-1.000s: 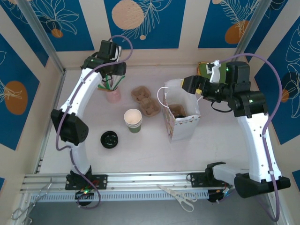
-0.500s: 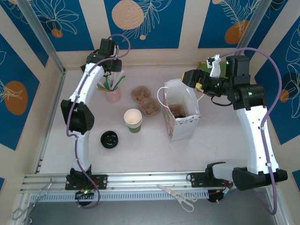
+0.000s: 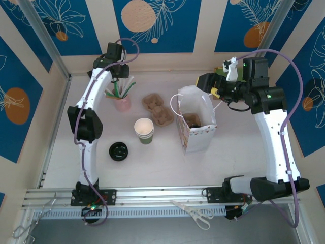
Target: Pack the takeout coffee
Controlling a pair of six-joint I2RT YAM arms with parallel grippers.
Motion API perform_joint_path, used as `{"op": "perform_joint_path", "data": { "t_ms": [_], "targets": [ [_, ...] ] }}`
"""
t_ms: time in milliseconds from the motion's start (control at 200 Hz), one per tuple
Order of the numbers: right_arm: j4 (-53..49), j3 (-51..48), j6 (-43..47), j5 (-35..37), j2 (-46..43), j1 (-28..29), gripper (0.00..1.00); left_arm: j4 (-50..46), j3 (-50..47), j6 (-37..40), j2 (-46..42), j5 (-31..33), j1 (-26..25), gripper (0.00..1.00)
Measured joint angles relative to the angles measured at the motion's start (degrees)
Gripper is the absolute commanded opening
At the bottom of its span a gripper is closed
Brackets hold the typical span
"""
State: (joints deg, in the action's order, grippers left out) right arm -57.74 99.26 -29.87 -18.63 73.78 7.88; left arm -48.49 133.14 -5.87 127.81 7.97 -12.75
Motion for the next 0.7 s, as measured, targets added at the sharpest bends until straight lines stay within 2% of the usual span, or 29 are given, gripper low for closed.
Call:
{"op": "perform_joint_path", "data": {
  "t_ms": [275, 355, 700],
  "targets": [
    [-0.2, 0.0, 0.0, 0.2, 0.7, -0.1, 0.99, 0.0, 0.4, -0.3, 0.0, -1.6, 0.3, 0.34],
    [-0.2, 0.0, 0.0, 0.2, 0.7, -0.2, 0.99, 0.0, 0.4, -0.7, 0.0, -1.9, 0.4, 0.28],
    [-0.3, 0.3, 0.0, 0.2, 0.8, -0.4, 0.99, 0.2, 0.4, -1.3, 0.0, -3.0, 1.7, 0.27]
  ]
}}
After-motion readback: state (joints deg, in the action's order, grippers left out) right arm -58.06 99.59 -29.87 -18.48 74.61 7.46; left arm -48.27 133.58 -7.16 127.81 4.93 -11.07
